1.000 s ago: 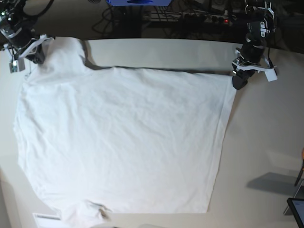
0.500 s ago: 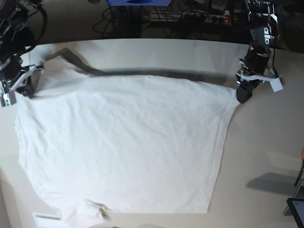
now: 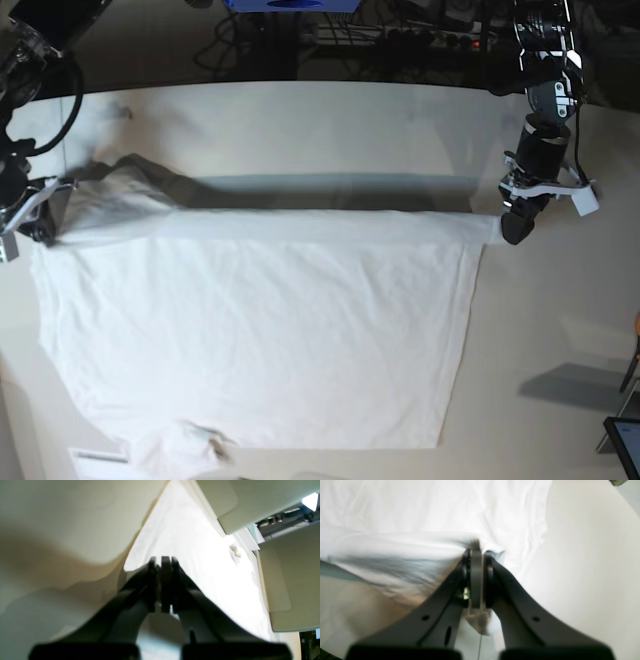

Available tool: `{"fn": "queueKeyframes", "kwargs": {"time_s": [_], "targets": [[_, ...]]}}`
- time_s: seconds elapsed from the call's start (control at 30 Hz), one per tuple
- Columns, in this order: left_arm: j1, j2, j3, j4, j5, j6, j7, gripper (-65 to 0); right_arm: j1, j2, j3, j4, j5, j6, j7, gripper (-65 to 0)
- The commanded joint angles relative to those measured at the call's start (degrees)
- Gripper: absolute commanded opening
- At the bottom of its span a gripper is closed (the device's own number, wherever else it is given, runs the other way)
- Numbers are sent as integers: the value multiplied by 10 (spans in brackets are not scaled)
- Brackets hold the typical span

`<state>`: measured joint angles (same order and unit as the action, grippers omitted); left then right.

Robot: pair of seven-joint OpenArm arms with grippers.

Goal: Fold the T-shirt properly
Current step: 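Lift both grippers and fold the shoulder edge over toward the hem, then lay the folded strip down and open both grippers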

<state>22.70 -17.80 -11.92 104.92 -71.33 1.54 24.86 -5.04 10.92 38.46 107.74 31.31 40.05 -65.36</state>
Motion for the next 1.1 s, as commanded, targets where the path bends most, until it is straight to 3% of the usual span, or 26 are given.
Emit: {"fn": "queueKeyframes", "kwargs": {"time_s": [0.0,0.6,1.07], "targets": [[-11,-7,-3,4,-3,-7,-11,-650,14,10,1,6,6,-1,12,-647],[-99,0,-1,-99,-3,-7,-11,-650,82,33,-3,-89,6,-1,23,-647],[-173,0,17,-183,-3,-7,-11,-650,137,35,-79,-177,6,-1,57,-647]]}}
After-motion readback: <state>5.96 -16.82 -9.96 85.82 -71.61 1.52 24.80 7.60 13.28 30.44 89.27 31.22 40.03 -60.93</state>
